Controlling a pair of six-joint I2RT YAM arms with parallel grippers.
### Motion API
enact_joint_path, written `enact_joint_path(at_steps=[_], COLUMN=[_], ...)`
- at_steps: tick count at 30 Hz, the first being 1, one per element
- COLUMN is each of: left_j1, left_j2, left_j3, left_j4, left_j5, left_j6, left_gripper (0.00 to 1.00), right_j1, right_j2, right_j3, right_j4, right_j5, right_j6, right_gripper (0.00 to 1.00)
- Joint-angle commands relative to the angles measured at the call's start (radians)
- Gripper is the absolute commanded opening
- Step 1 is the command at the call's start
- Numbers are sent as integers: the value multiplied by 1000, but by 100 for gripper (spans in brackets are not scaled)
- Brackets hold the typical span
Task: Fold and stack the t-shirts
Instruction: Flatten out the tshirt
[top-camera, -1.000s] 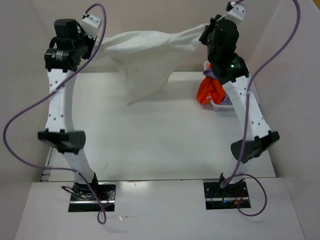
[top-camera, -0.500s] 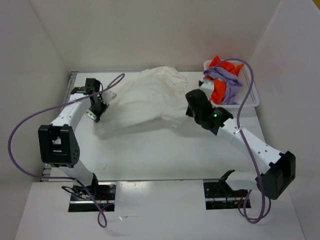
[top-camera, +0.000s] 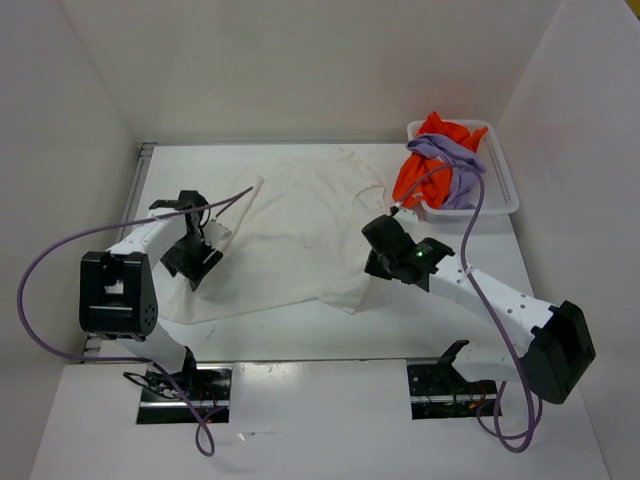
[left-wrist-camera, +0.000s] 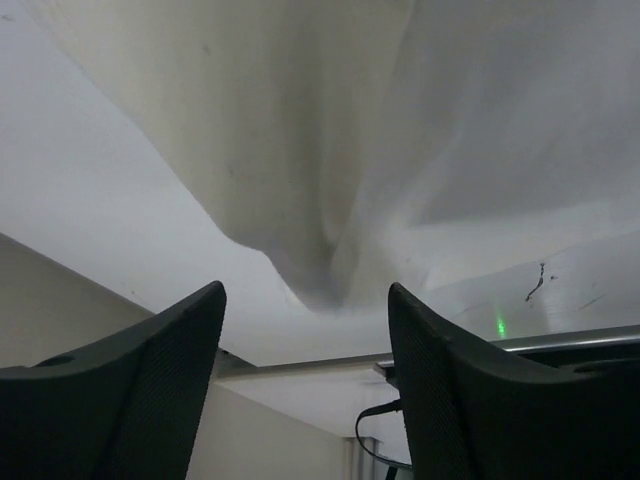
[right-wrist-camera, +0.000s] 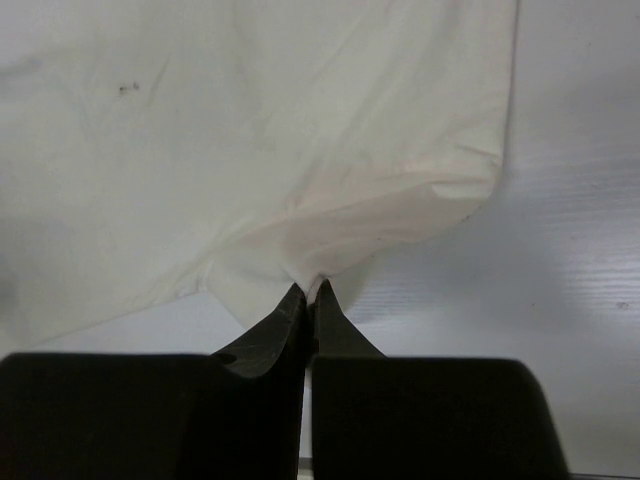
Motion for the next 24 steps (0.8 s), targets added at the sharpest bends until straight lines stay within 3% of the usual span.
enact_joint_path(at_steps=[1,5,9,11,15,19,24], left_j1=[3,86,54,31,31,31,11], left_j2=[-70,-121,-110,3,314,474,701], left_j3=[23,200,339,406,687,934,1239], left_j4=[-50,-12,103,135,146,219,200], left_j5=[-42,3,60,75,192,284,269], left_j6=[-16,-56,-27,-27,-82,-130,-171], left_gripper=[75,86,94,94,93,93,94], right_j1=[4,4,4,4,4,15,15], right_j2=[-37,-102,-178,-178,-115,-104,-104], right_j3=[-5,-24,-63,-74,-74,-107,-107], right_j4=[-33,-86,-109,-109,-120,-151,-244], right_j5=[-24,-63,-63,-63,-63,-84,-60], right_j6=[32,98,141,151,151,204,276], right_gripper=[0,0,0,0,0,0,0])
